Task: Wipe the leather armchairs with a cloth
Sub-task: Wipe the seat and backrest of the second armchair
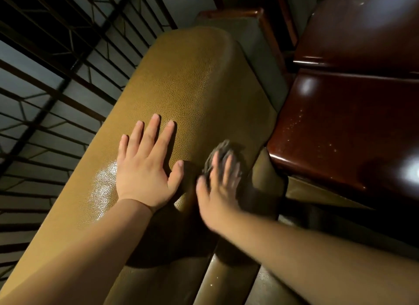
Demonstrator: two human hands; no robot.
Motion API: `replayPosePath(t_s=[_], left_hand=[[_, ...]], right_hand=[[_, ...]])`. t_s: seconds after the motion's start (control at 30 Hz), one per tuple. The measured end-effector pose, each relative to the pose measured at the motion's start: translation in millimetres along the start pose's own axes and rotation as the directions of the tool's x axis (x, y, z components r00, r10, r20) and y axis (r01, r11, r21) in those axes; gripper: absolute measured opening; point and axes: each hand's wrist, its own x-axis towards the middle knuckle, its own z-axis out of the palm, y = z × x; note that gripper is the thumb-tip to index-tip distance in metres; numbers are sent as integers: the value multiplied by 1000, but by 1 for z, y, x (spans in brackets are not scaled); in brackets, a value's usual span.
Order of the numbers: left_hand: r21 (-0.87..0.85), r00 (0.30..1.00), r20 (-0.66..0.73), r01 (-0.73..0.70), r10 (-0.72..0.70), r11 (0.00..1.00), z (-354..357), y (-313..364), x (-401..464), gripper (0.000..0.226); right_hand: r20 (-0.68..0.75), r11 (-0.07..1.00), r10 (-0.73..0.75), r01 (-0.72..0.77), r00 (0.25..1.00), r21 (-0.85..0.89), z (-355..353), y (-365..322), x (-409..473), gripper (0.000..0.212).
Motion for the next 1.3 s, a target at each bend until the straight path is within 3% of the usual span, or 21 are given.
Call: replayPosePath(t_s=[0.07,0.13,0.23,0.3,0.37,0.4,0.47,0.57,0.67,0.8,0.87,1.0,1.1,1.2,1.27,1.3], left_hand=[[-1,1000,-9,7,-7,1000,2,2,0,81],[-1,1000,-16,11,-11,1000,5,3,-1,81],[7,1000,-12,4,-4,1000,6,3,-2,82],[22,1000,-6,-2,2,1000,5,2,-2,83],[27,1000,-12,-4,4,1000,4,2,-2,83],[27,1000,-21,-2,2,1000,3,2,-2,83],[18,999,-34,4,-3,1000,3,3,-1,83],[13,999,-43,7,-7,1000,5,4,0,83],[21,1000,-20,9,-8,1000,7,5,-3,84],[34,1000,-22,0,1,999,5,3,-2,84],[36,1000,-29,2,-1,999,3,2,-1,84],[19,998,-58,8,-7,1000,3,3,0,84],[20,998,-56,20,-19,1000,7,3,1,84],[29,1000,-26,15,-14,999,9,5,-6,84],[34,1000,-28,12,-11,999,8,4,-7,84],[33,999,-34,10,-9,999,6,4,-6,84]], right_hand=[[-100,968,241,-232,965,93,-24,10,67,71],[-105,937,342,-330,934,115,-34,22,100,67],[-48,990,130,-127,990,60,-13,27,46,86],[142,997,27,-38,989,74,7,27,-22,83],[285,997,42,-58,957,48,9,31,-48,87],[262,997,69,-71,962,-2,8,37,-37,89],[28,994,103,-102,994,-51,-4,49,15,92],[-132,975,222,-220,966,30,-40,61,94,83],[-104,976,218,-216,970,25,-20,68,75,89],[209,997,55,-63,976,34,20,50,-38,101],[262,999,42,-46,964,9,17,48,-48,108],[-46,993,30,-36,998,-116,-3,61,23,96],[-107,991,107,-114,989,-69,-13,57,47,91],[86,1000,19,-18,996,-4,2,41,-15,99],[294,999,-37,39,955,-1,9,28,-61,108],[329,999,-44,49,943,-7,9,26,-67,110]])
